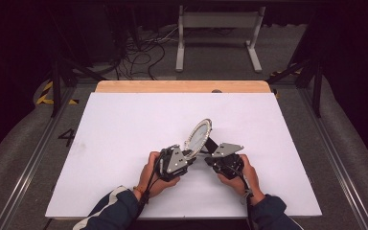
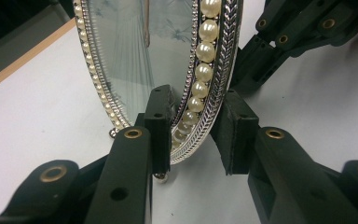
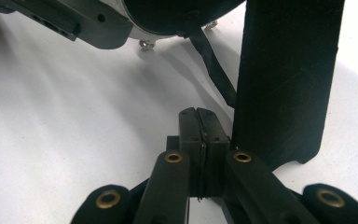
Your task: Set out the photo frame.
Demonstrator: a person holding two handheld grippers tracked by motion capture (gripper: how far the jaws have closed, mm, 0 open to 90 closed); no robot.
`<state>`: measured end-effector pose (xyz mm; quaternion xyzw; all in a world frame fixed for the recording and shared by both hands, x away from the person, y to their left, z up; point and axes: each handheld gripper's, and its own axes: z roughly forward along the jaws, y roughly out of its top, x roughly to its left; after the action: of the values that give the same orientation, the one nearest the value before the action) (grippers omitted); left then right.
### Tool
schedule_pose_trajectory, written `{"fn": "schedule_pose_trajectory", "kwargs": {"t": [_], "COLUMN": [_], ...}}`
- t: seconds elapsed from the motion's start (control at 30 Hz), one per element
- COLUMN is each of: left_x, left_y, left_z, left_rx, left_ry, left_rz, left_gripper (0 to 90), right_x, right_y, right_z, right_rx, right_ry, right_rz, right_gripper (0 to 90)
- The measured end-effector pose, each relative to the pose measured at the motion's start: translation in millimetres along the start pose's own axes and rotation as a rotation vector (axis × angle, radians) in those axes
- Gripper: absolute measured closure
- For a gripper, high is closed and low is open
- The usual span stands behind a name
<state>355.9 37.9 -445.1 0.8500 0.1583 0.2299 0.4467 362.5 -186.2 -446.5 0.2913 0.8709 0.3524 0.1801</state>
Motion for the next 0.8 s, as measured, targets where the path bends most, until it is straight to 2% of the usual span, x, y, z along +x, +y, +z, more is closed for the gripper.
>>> {"fn": "schedule_pose_trajectory", "kwargs": {"t": [0.13,0.17,0.2,0.23,0.33,0.6,0.8], "left_x": [1.6,3.6,3.6,4.6,4.7,7.2,10.1], "left_y": [-0.1,-1.1,-1.1,-1.5,-1.4,-1.8,1.5], "left_z": [-0.9,-2.2,-2.2,-1.8,-1.7,-3.2,-16.2], "left_rx": [-0.001,-0.004,-0.004,0.001,0.010,0.013,0.007], "left_ry": [-0.010,-0.026,-0.026,-0.043,-0.045,-0.071,-0.082], "left_rz": [-0.011,-0.031,-0.031,-0.030,-0.015,-0.015,0.013], "left_gripper": [68.2,68.5,69.0,69.0,69.0,69.0,63.9], "right_x": [-3.1,-6.2,-7.2,-7.9,-10.6,-11.1,-7.7], "right_y": [-1.4,-2.6,-3.1,-3.4,-4.7,-4.9,-3.1], "right_z": [0.5,1.0,1.2,1.6,2.5,2.6,-0.6], "right_rx": [-0.015,-0.022,-0.025,-0.026,-0.024,-0.024,-0.036], "right_ry": [0.013,0.021,0.020,0.016,0.022,0.015,0.011], "right_rz": [0.006,0.016,0.020,0.024,0.038,0.039,0.040], "right_gripper": [90.0,89.8,88.4,87.9,88.7,87.7,82.0]}}
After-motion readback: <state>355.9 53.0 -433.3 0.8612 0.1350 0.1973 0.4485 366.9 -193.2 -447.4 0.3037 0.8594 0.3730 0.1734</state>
